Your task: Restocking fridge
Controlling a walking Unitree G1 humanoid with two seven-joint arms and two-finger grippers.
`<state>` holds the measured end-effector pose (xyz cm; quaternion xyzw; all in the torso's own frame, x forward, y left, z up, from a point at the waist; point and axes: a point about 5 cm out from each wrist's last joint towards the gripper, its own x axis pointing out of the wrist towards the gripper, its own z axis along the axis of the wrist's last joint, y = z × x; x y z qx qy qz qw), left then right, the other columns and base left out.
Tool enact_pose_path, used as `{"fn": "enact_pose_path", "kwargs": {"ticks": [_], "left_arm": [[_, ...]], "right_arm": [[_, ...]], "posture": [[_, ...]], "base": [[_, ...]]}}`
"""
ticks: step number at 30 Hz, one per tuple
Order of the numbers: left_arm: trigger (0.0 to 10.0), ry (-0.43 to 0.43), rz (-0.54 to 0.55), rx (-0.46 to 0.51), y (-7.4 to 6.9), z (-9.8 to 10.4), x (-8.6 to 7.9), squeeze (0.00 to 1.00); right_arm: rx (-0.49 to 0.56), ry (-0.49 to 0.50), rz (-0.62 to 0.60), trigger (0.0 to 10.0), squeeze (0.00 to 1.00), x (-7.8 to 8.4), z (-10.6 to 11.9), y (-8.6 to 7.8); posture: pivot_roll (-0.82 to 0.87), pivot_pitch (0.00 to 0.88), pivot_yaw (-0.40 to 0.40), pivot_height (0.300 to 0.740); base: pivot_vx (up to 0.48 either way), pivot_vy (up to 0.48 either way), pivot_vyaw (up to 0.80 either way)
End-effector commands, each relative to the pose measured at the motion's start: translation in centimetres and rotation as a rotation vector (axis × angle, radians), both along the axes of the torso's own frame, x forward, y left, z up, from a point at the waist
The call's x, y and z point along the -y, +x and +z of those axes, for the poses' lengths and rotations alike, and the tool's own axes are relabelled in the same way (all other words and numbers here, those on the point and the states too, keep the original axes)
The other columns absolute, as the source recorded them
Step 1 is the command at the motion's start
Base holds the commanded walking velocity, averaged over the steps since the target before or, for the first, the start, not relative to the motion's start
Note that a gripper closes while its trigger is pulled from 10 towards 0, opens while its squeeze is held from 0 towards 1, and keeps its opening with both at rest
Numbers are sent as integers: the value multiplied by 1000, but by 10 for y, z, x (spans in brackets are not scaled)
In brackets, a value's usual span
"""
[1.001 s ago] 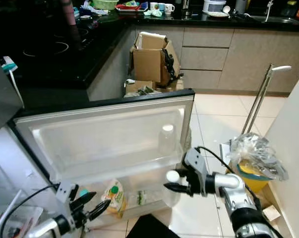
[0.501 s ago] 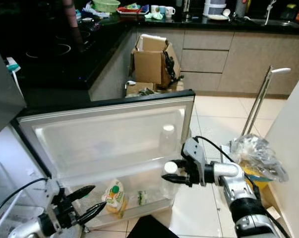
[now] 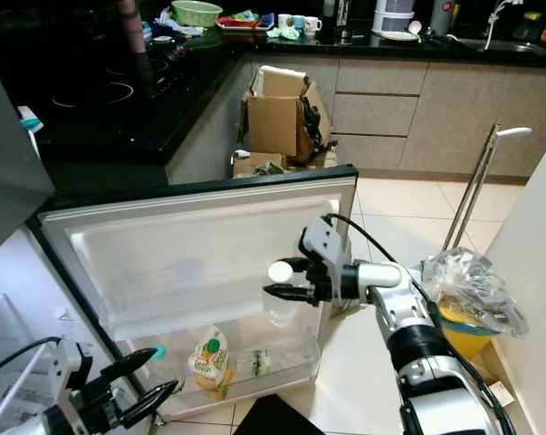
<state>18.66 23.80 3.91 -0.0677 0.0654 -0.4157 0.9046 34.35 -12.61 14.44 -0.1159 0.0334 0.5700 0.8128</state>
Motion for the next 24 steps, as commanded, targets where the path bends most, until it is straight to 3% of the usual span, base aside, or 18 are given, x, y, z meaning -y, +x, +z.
{"fn": "enact_pose_path", "kwargs": {"ticks": [1,5,10,15,24], "left_arm": [[10000,17,8,4,-1,5,-7,0],[10000,18,20,6,-2,8,-7,0],[10000,20,27,3,-2,11,-8,0],[10000,20,25,4,-1,11,-8,0],[10000,16,21,6,1,12,-4,0]], "right_arm": [[88,35,-34,10000,0,-5,23,10],[175,66,-121,10000,0,-9,49,25],[177,96,-120,10000,0,-13,60,29],[145,142,-62,10000,0,-18,62,24],[164,106,-157,10000,0,-16,53,30]], "posture": [[-5,0,-40,740],[-5,0,-40,740],[-3,0,-40,740],[-3,0,-40,740],[-2,0,-41,740]], "base": [[0,0,0],[0,0,0],[0,0,0],[0,0,0],[0,0,0]]}}
